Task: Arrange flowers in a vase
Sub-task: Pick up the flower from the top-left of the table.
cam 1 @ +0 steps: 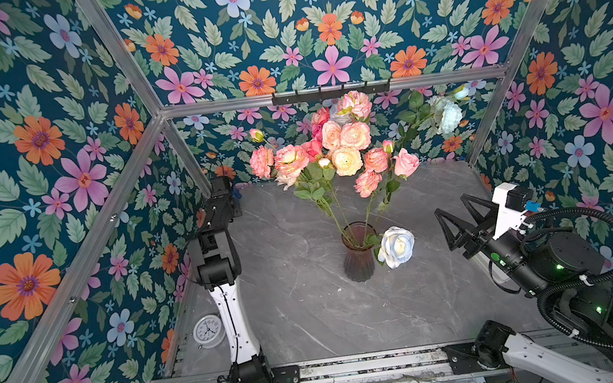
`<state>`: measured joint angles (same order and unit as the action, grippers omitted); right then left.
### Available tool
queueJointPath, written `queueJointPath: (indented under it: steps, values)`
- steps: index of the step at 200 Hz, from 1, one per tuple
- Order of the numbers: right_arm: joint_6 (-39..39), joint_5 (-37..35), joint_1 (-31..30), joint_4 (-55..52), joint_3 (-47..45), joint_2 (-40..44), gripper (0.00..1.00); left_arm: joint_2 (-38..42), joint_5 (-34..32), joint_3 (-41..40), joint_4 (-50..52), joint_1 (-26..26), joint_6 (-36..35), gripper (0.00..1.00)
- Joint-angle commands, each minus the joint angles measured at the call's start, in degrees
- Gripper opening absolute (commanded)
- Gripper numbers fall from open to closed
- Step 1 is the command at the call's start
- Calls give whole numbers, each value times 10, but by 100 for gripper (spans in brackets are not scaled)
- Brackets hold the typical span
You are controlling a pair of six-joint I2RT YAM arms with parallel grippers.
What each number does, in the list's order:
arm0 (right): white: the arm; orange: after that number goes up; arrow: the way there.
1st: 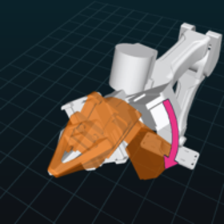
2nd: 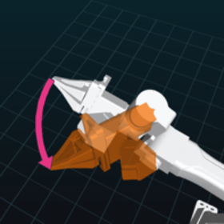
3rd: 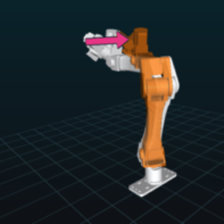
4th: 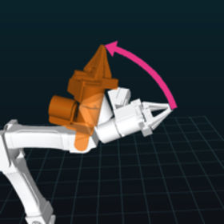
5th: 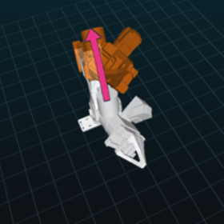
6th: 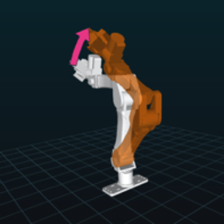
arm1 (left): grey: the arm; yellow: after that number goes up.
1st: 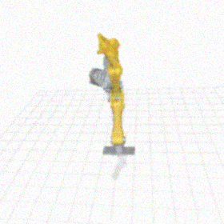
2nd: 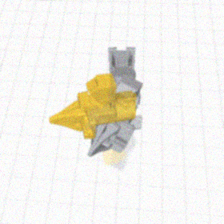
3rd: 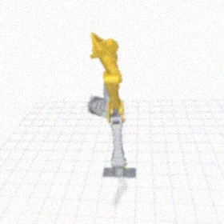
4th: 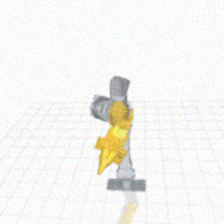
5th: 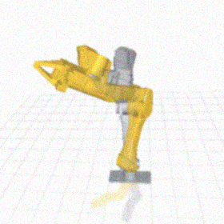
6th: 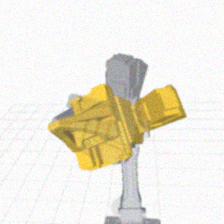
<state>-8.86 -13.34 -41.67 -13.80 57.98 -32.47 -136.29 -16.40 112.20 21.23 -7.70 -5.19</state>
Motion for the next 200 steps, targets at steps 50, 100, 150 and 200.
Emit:
queueJointPath:
  steps: [50,100,150,200]
  values:
    - [5,-9,0,20,1,-16,84,-49,-111,28,-30,9,-54,74]
    - [8,-15,0,23,-3,-25,84,-100,-110,85,-29,8,-66,53]
    - [11,-13,-1,28,-3,-35,84,-90,-90,92,-28,13,-45,5]
    - [9,-18,-1,30,-9,-29,84,1,-81,31,-36,44,1,0]
